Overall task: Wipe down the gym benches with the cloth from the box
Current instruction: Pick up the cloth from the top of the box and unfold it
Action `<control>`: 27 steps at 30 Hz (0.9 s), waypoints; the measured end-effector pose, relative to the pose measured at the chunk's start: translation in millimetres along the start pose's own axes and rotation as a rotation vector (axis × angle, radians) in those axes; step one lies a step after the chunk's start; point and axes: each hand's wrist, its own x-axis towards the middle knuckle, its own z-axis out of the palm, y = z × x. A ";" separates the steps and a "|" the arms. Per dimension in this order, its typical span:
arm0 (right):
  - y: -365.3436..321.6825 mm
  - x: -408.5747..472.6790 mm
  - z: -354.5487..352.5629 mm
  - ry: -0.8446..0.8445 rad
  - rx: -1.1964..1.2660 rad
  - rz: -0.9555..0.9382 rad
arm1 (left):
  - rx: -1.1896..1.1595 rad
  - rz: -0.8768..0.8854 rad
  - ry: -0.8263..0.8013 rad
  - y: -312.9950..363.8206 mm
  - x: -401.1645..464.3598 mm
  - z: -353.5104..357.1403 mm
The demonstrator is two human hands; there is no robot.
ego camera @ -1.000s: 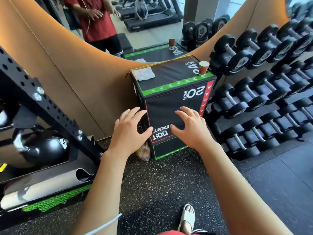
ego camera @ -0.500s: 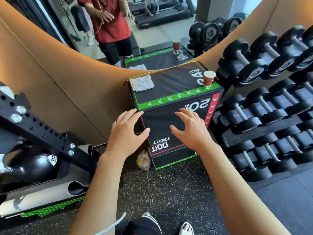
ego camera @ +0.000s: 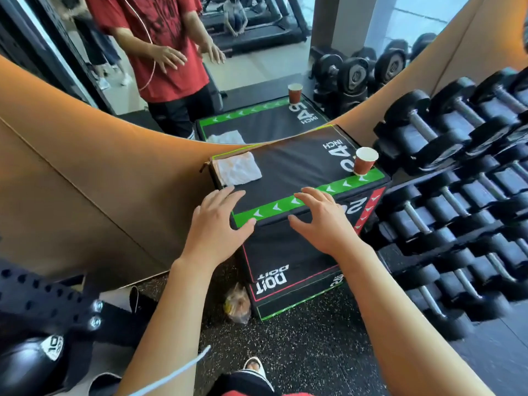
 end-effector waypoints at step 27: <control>33.8 218.1 92.8 -0.302 -0.018 -0.131 | 0.144 -0.199 -0.232 -98.4 153.8 95.8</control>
